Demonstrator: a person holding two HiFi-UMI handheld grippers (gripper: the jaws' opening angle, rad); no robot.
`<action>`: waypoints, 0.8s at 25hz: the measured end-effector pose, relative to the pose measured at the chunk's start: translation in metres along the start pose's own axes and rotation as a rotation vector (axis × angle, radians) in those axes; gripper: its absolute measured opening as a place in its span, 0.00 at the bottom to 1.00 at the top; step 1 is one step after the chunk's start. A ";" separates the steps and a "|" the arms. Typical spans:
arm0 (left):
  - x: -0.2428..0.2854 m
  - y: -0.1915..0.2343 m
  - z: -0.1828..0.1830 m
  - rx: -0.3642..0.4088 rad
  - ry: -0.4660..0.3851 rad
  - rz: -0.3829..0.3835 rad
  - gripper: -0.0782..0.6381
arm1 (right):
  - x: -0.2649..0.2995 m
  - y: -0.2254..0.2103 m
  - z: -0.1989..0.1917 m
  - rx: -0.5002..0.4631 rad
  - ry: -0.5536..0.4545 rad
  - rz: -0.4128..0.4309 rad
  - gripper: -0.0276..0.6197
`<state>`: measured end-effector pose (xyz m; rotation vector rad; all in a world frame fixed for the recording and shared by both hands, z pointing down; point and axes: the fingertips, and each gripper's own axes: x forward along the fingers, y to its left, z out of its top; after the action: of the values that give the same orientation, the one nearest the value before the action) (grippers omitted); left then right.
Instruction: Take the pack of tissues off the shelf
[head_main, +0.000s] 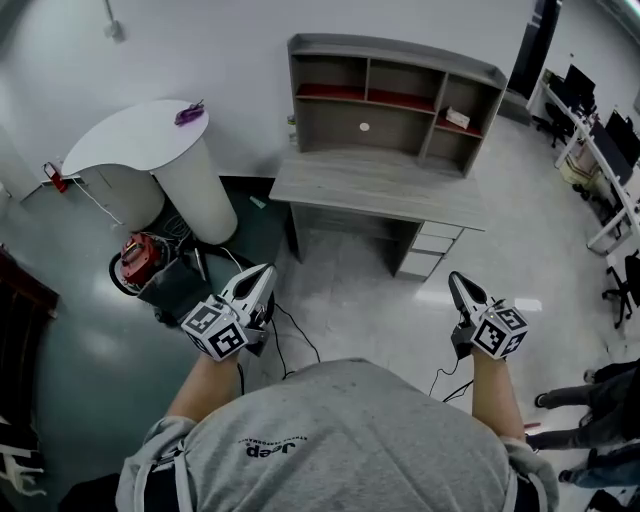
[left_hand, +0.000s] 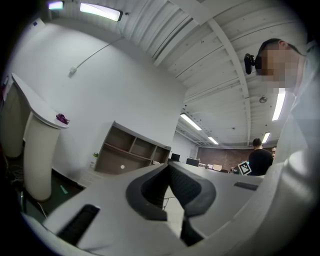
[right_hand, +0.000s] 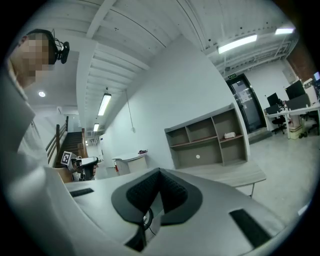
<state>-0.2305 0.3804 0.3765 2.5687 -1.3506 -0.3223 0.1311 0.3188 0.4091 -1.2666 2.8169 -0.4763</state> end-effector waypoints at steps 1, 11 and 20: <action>0.001 -0.001 -0.001 0.000 0.002 0.001 0.14 | -0.001 -0.002 0.000 0.003 0.002 0.000 0.03; 0.047 -0.034 -0.011 -0.021 0.001 -0.007 0.14 | -0.035 -0.053 0.009 0.027 0.010 -0.052 0.04; 0.122 -0.113 -0.044 -0.016 0.018 -0.065 0.14 | -0.108 -0.124 0.021 0.012 0.004 -0.072 0.04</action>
<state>-0.0623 0.3457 0.3738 2.6003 -1.2559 -0.3195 0.2970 0.3149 0.4126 -1.3709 2.7749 -0.4988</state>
